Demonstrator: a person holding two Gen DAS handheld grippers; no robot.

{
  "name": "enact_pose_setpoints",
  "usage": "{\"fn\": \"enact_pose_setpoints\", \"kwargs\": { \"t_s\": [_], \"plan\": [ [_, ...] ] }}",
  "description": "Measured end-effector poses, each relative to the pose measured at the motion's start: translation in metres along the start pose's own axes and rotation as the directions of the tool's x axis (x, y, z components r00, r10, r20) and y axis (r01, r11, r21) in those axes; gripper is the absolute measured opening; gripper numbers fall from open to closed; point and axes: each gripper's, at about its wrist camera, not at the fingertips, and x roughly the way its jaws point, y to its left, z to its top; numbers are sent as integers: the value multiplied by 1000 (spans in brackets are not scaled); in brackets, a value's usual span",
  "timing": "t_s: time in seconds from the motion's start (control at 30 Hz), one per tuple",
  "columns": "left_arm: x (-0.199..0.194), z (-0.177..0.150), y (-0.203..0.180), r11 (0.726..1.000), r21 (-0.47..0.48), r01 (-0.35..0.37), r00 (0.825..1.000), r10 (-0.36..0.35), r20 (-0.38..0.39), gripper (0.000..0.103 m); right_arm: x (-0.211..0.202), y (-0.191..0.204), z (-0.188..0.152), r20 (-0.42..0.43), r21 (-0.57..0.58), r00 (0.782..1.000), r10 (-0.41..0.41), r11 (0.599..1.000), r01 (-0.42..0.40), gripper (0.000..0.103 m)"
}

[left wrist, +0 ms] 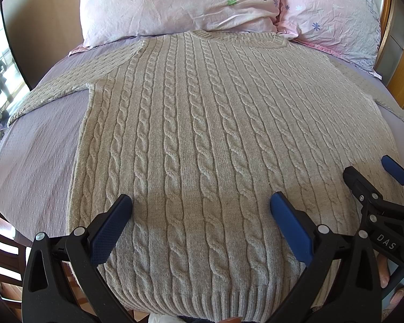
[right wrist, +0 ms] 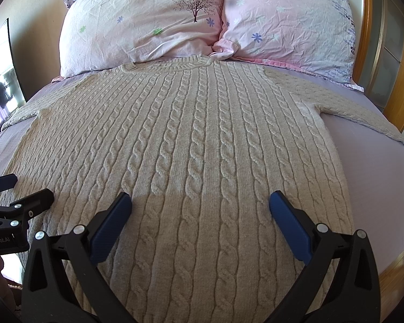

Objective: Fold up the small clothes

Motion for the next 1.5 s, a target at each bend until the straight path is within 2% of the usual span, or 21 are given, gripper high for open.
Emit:
{"fn": "enact_pose_setpoints", "kwargs": {
  "t_s": [0.7,0.77,0.83,0.87,0.93,1.0,1.07,1.1,1.13,1.17,1.2,1.27,1.33,1.47,1.5],
  "plan": [
    [3,3,-1,1000,6,-1,1000,1,-11,102,-3,1,3,-15,-17,1000,10,1000,-10,101],
    [3,3,-1,1000,8,-1,1000,1,7,102,-3,0,1,-12,-33,999,30,999,-31,101],
    [3,3,-2,1000,13,-2,1000,2,21,102,-3,-8,6,-35,-71,994,102,992,-104,101],
    [2,5,-1,1000,20,1,1000,-1,20,102,-6,-23,13,-47,-51,987,153,986,-156,101],
    [0,6,2,999,27,35,999,-35,7,102,-19,-71,30,26,96,981,191,977,-192,101],
    [-5,14,16,992,-6,127,991,-127,34,102,-31,-138,46,130,290,978,166,936,-198,101],
    [-11,26,37,976,-57,211,973,-204,111,102,-36,-216,57,195,506,977,90,844,-179,100],
    [-15,32,49,966,-87,243,960,-227,166,102,-35,-251,60,199,592,979,48,790,-159,87],
    [-18,38,63,954,-119,277,942,-245,228,102,-31,-286,63,188,665,982,10,735,-134,79],
    [-20,44,75,943,-145,301,927,-253,277,102,-25,-316,64,161,723,987,-24,683,-101,64],
    [-21,50,87,934,-168,314,915,-251,317,102,-18,-344,64,132,776,990,-57,627,-67,60],
    [-20,63,107,932,-203,302,907,-215,362,102,-5,-389,58,100,860,992,-74,508,-49,58],
    [-18,74,126,940,-225,255,912,-157,378,102,7,-419,53,79,905,993,-89,425,-34,56],
    [-15,87,161,944,-286,163,923,-42,384,102,34,-448,50,30,934,995,-92,356,5,55],
    [-14,88,169,941,-301,153,923,-27,383,102,38,-451,51,33,936,994,-104,351,6,47]
  ]
}}
